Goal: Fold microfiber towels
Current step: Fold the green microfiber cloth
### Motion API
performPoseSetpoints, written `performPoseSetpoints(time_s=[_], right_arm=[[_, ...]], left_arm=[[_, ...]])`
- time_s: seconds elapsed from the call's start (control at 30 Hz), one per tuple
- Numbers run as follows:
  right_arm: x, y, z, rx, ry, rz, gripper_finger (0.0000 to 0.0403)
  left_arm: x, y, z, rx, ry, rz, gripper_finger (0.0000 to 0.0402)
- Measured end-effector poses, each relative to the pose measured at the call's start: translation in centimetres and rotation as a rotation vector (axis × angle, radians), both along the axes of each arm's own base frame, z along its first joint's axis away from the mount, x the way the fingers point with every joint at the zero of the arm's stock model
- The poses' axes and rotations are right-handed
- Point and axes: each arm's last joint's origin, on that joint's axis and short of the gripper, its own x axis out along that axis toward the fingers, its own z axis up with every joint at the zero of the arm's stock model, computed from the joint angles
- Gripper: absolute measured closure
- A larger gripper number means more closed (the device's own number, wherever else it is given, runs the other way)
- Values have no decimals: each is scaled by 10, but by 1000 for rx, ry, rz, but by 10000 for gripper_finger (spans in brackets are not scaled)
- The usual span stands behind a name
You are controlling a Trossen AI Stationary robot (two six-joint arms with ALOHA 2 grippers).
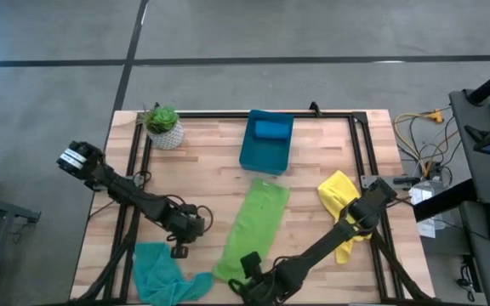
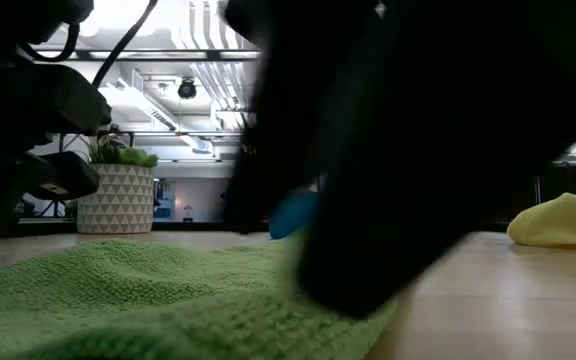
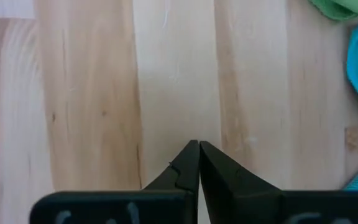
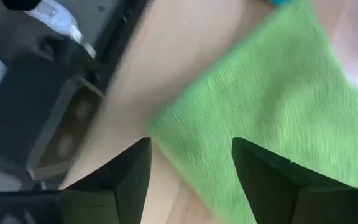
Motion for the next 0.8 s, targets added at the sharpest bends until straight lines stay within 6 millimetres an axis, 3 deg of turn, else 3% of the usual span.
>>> performPoseSetpoints(time_s=[0.4,0.63,0.8], right_arm=[[3,0,-25,-86,72,50,229],[3,1,-26,-75,76,47,309],[1,4,-27,-56,69,18,362]], left_arm=[[3,-2,5,-40,-35,36,402],[24,-9,26,-17,-410,-48,402],[49,4,28,-59,-566,29,402]])
